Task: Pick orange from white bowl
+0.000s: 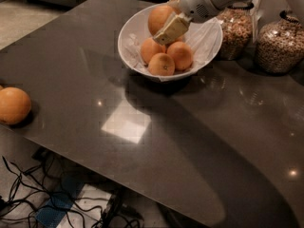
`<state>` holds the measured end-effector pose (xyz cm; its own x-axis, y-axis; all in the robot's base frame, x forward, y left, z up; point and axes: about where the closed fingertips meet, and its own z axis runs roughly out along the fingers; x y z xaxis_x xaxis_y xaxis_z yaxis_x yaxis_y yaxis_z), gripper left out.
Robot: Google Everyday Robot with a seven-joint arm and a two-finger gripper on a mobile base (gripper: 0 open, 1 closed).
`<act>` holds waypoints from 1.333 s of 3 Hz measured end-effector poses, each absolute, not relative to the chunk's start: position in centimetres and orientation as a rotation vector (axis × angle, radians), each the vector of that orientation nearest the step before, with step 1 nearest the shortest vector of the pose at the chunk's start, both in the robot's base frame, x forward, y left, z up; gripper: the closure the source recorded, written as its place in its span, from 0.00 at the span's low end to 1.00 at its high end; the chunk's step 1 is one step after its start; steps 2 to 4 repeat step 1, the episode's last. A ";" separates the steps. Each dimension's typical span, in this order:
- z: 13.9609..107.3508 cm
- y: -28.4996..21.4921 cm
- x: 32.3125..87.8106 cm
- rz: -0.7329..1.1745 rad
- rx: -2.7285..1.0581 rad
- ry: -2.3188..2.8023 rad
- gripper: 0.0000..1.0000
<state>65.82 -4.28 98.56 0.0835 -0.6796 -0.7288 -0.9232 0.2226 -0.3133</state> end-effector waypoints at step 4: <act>98.5 -4.4 65.9 0.363 -1.509 1.664 1.00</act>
Offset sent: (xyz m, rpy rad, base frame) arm 0.0000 0.0000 0.0000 0.0000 0.0000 0.0000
